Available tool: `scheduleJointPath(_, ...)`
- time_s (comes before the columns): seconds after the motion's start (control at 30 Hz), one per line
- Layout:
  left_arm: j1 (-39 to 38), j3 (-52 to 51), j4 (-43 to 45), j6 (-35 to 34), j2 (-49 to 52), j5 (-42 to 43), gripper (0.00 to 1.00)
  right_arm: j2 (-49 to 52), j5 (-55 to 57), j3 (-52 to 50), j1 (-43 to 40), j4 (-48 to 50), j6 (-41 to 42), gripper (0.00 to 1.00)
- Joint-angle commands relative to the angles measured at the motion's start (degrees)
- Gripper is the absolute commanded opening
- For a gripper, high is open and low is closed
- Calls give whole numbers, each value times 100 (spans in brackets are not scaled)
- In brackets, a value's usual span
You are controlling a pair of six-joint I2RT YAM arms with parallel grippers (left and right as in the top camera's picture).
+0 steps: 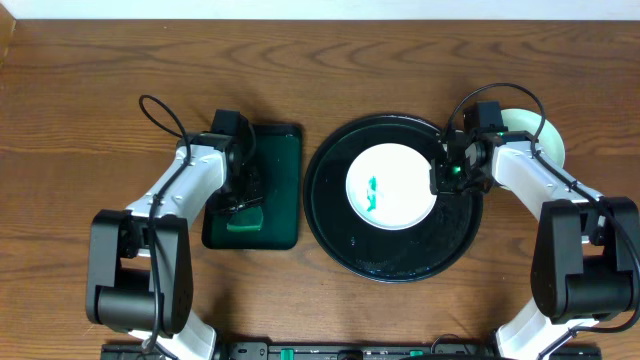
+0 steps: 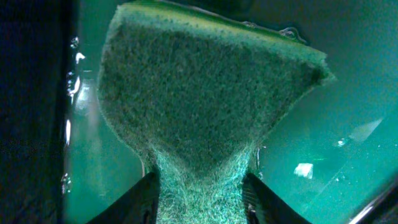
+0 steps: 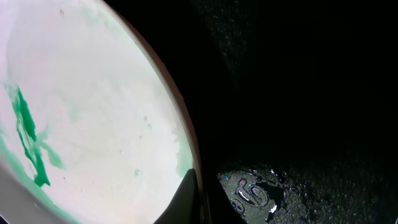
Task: Clean dirty plates on tray and stack at the side
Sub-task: 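Grasp the green sponge in the basin with the left gripper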
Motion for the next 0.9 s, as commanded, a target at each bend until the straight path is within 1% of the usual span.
scheduleJointPath(0.0,-9,-116,81,-48,162,-74,39,-46,-103,-33,24,-7,-52,1)
scheduleJointPath(0.13,-9,-116,105,-46,166,-72,20,-46,-103,-33,24,-7,-52,1)
scheduleJointPath(0.17,-9,-116,111,-42,166,-72,19,-46,-103,-33,24,-7,-52,1)
scheduleJointPath(0.2,-9,-109,111,-22,164,-70,12,-46,-103,-33,24,-7,-52,1)
scheduleJointPath(0.23,-9,-98,109,-22,155,-70,9,-46,-103,-33,24,-7,-52,1)
scheduleJointPath(0.4,-9,-20,116,243,-138,15,7,-46,-101,-33,24,-20,-55,1)
scheduleJointPath(0.53,-9,-13,101,299,-647,15,7,-46,-98,-33,24,-48,-57,6)
scheduleJointPath(0.63,-9,-13,55,299,-1019,17,8,-46,-85,-33,24,-114,-55,7)
scheduleJointPath(0.77,-9,-13,-39,315,-1189,17,7,-46,-81,-33,24,-181,-55,7)
scheduleJointPath(0.87,-9,-13,-33,501,-1196,177,7,-46,-83,-33,26,-251,-127,8)
